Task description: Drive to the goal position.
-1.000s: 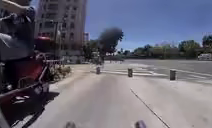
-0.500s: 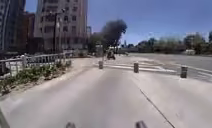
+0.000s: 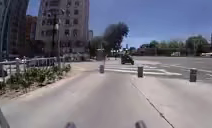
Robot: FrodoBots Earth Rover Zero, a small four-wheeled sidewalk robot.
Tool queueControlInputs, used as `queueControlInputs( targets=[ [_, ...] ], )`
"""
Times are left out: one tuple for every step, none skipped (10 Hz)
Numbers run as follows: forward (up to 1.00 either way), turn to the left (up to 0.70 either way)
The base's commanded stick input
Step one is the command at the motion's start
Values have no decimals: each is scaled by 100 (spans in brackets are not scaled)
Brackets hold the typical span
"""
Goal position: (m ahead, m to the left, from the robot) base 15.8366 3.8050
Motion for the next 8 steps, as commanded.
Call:
queueControlInputs(
  targets=[
    [70,0],
    [70,0],
    [70,0],
    [70,0],
    [70,0],
    [70,0],
    [70,0],
    [70,0]
  ],
)
